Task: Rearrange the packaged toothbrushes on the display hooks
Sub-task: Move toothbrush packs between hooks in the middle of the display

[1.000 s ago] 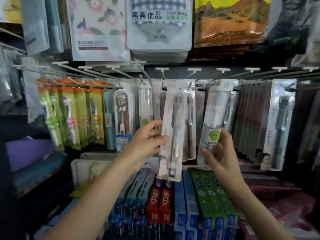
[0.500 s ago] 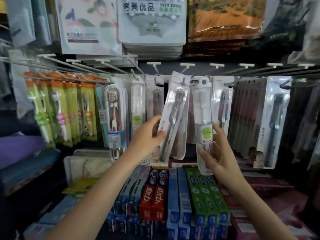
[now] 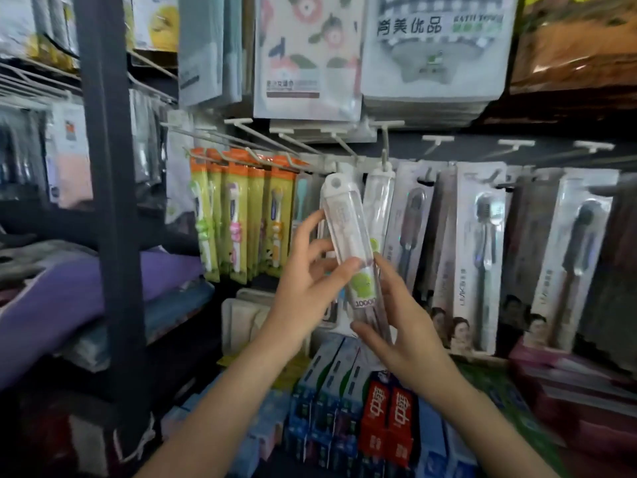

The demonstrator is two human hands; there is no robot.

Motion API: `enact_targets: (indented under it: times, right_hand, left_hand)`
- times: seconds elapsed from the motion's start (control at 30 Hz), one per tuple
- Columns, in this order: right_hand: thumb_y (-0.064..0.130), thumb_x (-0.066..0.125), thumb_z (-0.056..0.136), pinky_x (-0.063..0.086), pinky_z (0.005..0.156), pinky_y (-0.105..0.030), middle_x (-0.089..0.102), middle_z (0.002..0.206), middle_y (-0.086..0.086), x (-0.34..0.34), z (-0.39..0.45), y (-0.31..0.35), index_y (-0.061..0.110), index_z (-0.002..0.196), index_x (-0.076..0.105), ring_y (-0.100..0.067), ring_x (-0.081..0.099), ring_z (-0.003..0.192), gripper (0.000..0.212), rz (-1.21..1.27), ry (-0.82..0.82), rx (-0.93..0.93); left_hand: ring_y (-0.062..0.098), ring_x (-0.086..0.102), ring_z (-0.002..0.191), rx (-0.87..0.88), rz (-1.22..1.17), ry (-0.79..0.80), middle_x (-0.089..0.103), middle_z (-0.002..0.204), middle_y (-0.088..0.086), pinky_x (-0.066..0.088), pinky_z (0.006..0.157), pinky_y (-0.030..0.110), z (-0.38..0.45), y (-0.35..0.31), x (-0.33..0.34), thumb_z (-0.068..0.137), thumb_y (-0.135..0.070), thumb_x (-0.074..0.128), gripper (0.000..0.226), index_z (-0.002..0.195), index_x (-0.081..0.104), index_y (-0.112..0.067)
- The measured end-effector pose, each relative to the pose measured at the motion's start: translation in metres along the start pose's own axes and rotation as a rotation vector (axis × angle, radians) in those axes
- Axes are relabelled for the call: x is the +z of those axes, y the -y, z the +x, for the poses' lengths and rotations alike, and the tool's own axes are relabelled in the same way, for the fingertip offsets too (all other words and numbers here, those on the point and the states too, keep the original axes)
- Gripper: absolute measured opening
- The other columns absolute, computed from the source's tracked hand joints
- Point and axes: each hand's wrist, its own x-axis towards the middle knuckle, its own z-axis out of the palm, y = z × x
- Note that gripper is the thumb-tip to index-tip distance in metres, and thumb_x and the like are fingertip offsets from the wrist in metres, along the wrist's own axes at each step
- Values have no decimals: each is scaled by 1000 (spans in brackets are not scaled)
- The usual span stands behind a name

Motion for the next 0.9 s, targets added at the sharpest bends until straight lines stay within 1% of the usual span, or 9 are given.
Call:
enact_targets:
  times: [0.07, 0.17, 0.27, 0.33, 0.4, 0.53, 0.67, 0.77, 0.9]
  right_hand:
    - [29, 62, 87, 31, 88, 1, 57, 120, -12, 10, 8, 6, 26, 145, 13, -6, 47, 111, 76, 41, 15, 15]
    - [52, 50, 87, 39, 87, -7, 42, 120, 20, 11, 15, 5, 39, 137, 24, 7, 44, 110, 58, 42, -3, 2]
    - [46, 50, 89, 43, 84, -11, 41, 114, 17, 4, 18, -2, 33, 129, 36, 4, 46, 107, 44, 9, -85, 63]
    - [28, 53, 89, 42, 80, -9, 43, 109, 9, -1, 21, -6, 28, 125, 40, 4, 47, 103, 38, -21, -169, 121]
    - [15, 56, 89, 42, 77, -8, 45, 110, 2, -8, 22, -8, 21, 124, 43, 1, 49, 98, 38, -20, -239, 202]
    - [13, 55, 90, 44, 75, -7, 47, 109, 3, -21, 23, -6, 22, 124, 43, 0, 53, 95, 37, -33, -288, 234]
    - [11, 54, 90, 47, 76, -14, 45, 111, 4, -34, 19, -6, 19, 126, 43, -1, 51, 98, 38, -48, -307, 269]
    - [8, 53, 90, 47, 72, -11, 43, 107, 7, -42, 14, -9, 18, 125, 44, 1, 50, 96, 37, -80, -322, 288]
    - [8, 52, 90, 48, 74, -15, 43, 113, 3, -45, 13, -10, 18, 126, 43, -1, 50, 96, 38, -118, -305, 328]
  left_hand:
    - [1, 65, 85, -4, 38, -20, 63, 103, -2, 49, 70, 14, 2, 0, -12, 83, -11, 61, 65, 131, 27, -39]
    - [-14, 59, 78, -6, 129, -1, 58, 96, -12, 44, 66, 5, 7, -2, -25, 87, -10, 58, 60, 130, 27, -38]
    - [-18, 56, 82, -2, 189, 13, 56, 103, -9, 43, 69, 3, 18, -3, -37, 89, -13, 57, 58, 130, 26, -40]
    - [-9, 59, 89, 1, 222, 77, 57, 109, -5, 46, 74, 7, 20, -3, -38, 88, -16, 57, 61, 130, 24, -44]
    - [-12, 58, 85, 11, 262, 176, 56, 102, -11, 45, 71, 6, 20, -4, -28, 88, -14, 57, 62, 132, 24, -43]
    - [-13, 55, 78, 56, 288, 187, 52, 96, -14, 43, 72, 7, 29, -3, -2, 89, -17, 58, 63, 138, 25, -39]
    - [-24, 50, 71, 76, 246, 142, 45, 94, -19, 40, 65, -2, 43, -10, 17, 91, -17, 56, 63, 141, 24, -36]
    - [-27, 49, 68, 70, 219, 116, 45, 88, -23, 38, 59, -2, 51, -12, 26, 91, -11, 54, 63, 144, 23, -28]
    - [-13, 51, 60, 94, 388, 105, 51, 71, -14, 39, 58, 2, 55, -1, 24, 91, -16, 56, 62, 144, 25, -26]
